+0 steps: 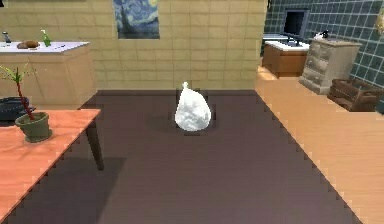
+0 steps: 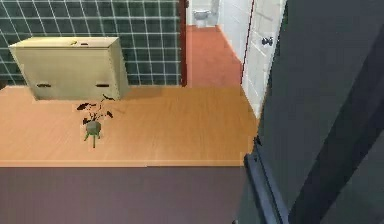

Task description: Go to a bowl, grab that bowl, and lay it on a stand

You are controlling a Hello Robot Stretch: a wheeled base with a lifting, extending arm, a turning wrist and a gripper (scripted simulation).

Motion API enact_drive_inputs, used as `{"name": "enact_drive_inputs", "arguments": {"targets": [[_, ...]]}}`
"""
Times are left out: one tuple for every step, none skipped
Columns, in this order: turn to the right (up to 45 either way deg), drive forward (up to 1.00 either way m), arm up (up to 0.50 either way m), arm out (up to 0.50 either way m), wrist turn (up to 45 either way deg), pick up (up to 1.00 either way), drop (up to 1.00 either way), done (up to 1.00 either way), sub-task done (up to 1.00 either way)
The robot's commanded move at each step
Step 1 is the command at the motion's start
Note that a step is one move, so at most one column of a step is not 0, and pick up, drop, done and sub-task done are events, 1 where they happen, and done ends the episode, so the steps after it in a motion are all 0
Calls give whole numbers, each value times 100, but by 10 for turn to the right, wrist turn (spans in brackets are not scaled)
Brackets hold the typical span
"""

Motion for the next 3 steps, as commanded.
{"name": "enact_drive_inputs", "arguments": {"targets": [[0,20,0,0,0,0,0,0,0],[-450,0,0,0,0,0,0,0,0],[-330,0,0,0,0,0,0,0,0]]}}
